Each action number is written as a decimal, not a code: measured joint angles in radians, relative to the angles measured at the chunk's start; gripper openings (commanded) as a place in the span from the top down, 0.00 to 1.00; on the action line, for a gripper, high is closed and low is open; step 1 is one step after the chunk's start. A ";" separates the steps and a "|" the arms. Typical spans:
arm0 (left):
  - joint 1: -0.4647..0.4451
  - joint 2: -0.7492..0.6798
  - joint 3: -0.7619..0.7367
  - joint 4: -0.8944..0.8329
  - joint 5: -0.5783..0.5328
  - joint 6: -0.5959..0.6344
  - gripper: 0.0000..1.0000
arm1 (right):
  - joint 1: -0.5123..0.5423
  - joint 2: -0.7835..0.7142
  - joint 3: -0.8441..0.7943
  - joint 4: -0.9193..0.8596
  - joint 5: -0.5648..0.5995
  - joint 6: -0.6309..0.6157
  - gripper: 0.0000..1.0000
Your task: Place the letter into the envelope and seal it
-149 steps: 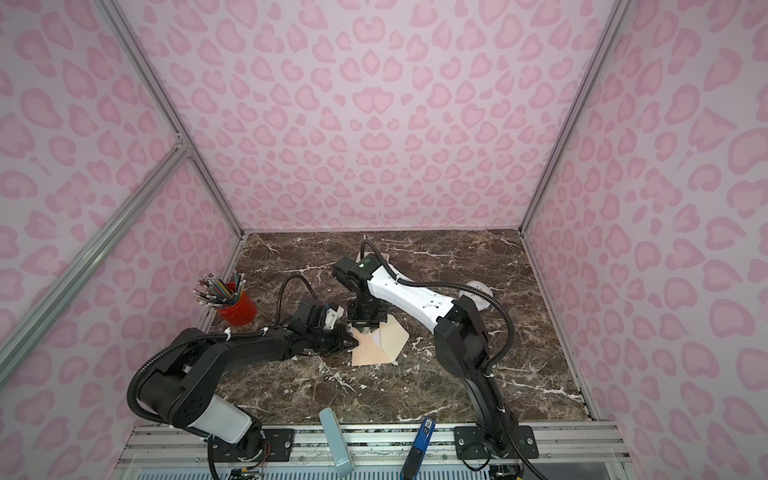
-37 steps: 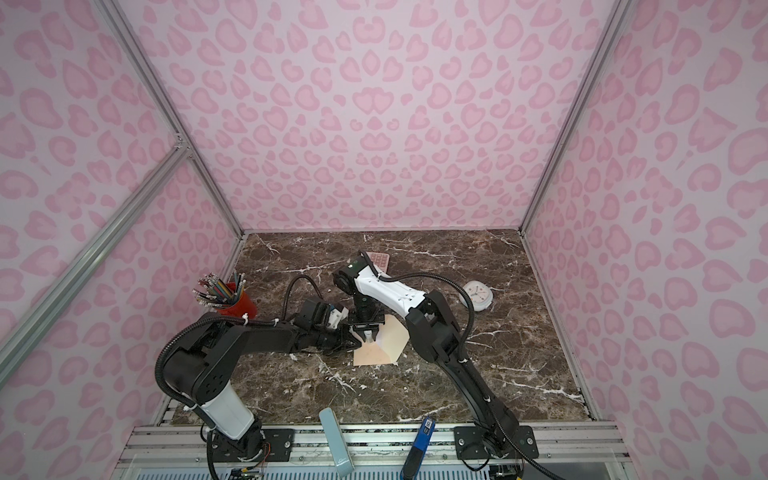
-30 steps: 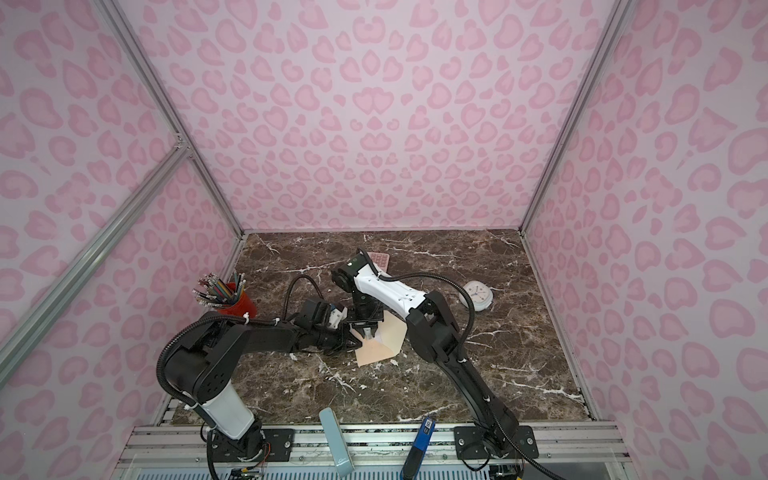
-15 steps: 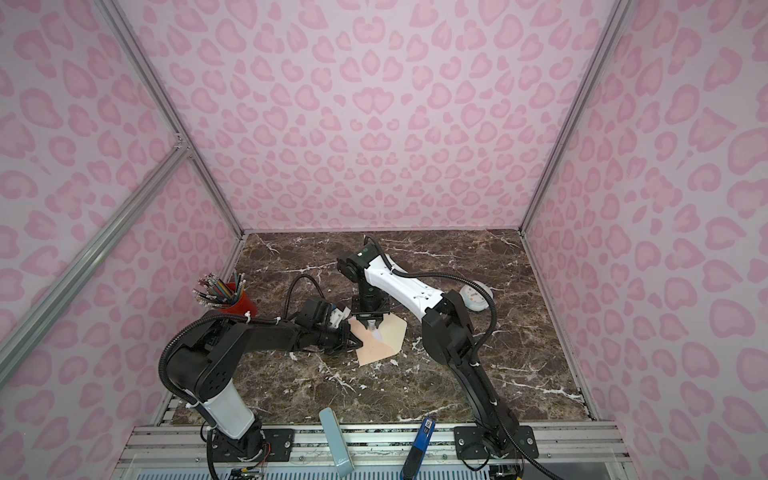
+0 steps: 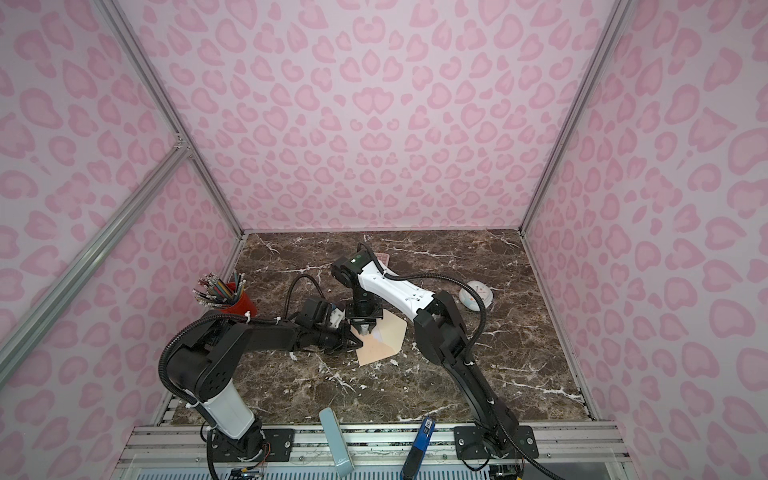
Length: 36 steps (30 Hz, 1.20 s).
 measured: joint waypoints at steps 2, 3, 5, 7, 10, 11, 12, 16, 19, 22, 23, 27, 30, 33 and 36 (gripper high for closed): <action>0.000 0.000 0.000 0.000 0.000 0.000 0.96 | -0.001 0.011 0.000 0.003 0.000 0.000 1.00; 0.000 0.000 0.000 0.000 0.000 0.000 0.96 | -0.001 0.015 0.000 0.005 0.000 0.000 1.00; 0.000 0.000 0.000 0.000 0.000 0.000 0.96 | -0.001 0.023 0.000 0.006 0.000 0.000 1.00; 0.000 0.000 0.000 0.000 0.000 0.000 0.96 | -0.001 0.030 0.000 0.008 0.000 0.000 1.00; 0.000 0.000 0.000 0.000 0.000 0.000 0.96 | -0.001 0.037 0.000 0.014 0.000 0.000 1.00; 0.000 0.000 0.000 0.000 0.000 0.000 0.96 | -0.001 0.040 0.002 0.014 0.000 0.000 1.00; 0.000 0.000 0.000 0.000 0.000 0.000 0.96 | -0.001 0.044 0.004 0.014 0.000 0.000 1.00; 0.000 0.002 0.000 0.001 0.001 0.000 0.96 | -0.001 0.064 0.017 0.015 0.000 0.000 1.00; 0.000 0.002 0.000 0.002 0.002 0.000 0.96 | -0.001 0.072 0.021 0.012 -0.003 0.000 1.00; 0.000 0.002 0.000 0.002 0.003 0.000 0.96 | -0.001 0.078 0.025 0.002 -0.003 -0.002 1.00; 0.000 0.002 0.000 0.002 0.003 0.000 0.96 | -0.001 0.080 0.027 -0.001 -0.003 -0.003 1.00; 0.000 0.002 0.000 0.002 0.003 0.000 0.96 | -0.001 0.087 0.031 -0.010 -0.001 -0.018 1.00; 0.000 0.002 0.000 0.002 0.002 0.000 0.96 | -0.001 0.092 0.034 -0.015 0.000 -0.019 1.00; 0.000 0.002 0.000 0.002 0.002 0.000 0.96 | -0.003 0.095 0.036 -0.023 0.001 -0.027 1.00; 0.000 0.002 0.000 0.002 0.002 0.000 0.96 | -0.004 0.098 0.033 -0.032 0.001 -0.027 1.00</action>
